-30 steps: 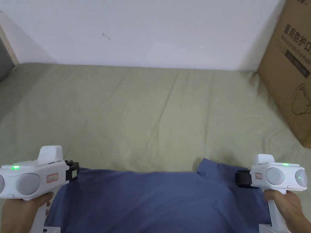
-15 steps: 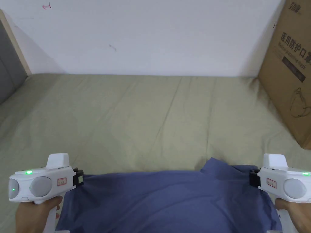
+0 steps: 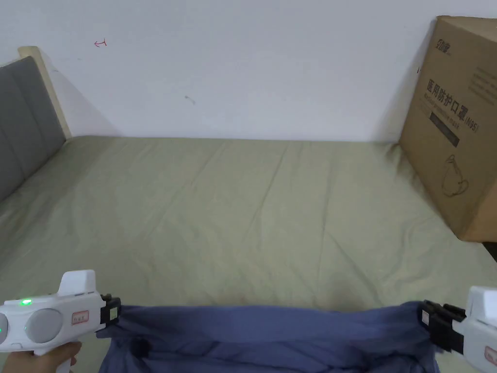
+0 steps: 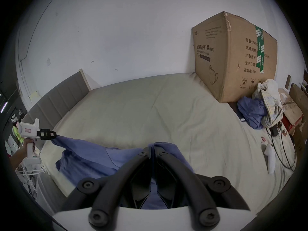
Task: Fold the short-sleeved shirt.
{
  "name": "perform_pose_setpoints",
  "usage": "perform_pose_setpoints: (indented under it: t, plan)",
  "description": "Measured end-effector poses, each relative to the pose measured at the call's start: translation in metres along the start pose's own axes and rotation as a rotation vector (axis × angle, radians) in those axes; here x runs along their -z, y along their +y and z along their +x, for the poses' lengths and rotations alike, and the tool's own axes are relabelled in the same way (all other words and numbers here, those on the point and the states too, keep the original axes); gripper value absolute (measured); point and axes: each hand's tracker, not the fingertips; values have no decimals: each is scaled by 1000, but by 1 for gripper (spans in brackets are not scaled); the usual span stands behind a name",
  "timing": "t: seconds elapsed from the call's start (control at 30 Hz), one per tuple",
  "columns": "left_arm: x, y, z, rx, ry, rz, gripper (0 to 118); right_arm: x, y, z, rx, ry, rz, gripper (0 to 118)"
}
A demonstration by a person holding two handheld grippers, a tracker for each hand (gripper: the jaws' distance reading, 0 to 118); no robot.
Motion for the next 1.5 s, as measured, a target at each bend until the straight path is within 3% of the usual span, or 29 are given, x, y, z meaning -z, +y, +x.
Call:
perform_pose_setpoints:
  t: [0.3,0.5,0.63,0.67,0.73,0.8,0.83,0.87,0.9,0.93,1.27,1.5]
  plan:
    - [-7,-85,-13,-33,27,-123,1,-22,-92,7,78,-34,-117,1]
    - [2,-119,-14,-7,63,-159,1,-4,-141,12,168,-124,-223,1]
    - [10,-131,-13,30,76,-179,1,8,-153,8,159,-168,-260,1]
    - [10,-131,-12,33,77,-175,2,9,-152,6,156,-169,-265,1]
    - [8,-128,-11,26,82,-170,15,5,-147,0,146,-185,-259,3]
    - [1,-122,-9,9,81,-174,44,-3,-140,-8,124,-205,-241,20]
    - [-4,-118,-8,3,79,-177,64,-9,-133,-14,97,-224,-221,41]
    - [-10,-112,-5,-4,81,-168,82,-17,-124,-20,71,-232,-189,70]
    - [-17,-107,-2,-9,86,-153,91,-22,-117,-24,52,-236,-162,83]
    - [-27,-99,3,-12,88,-113,93,-29,-106,-30,34,-223,-119,88]
    - [-128,-16,69,109,53,402,93,-82,8,-95,-110,-183,317,88]
    - [-150,6,108,160,98,618,93,-90,38,-131,-169,-222,473,88]
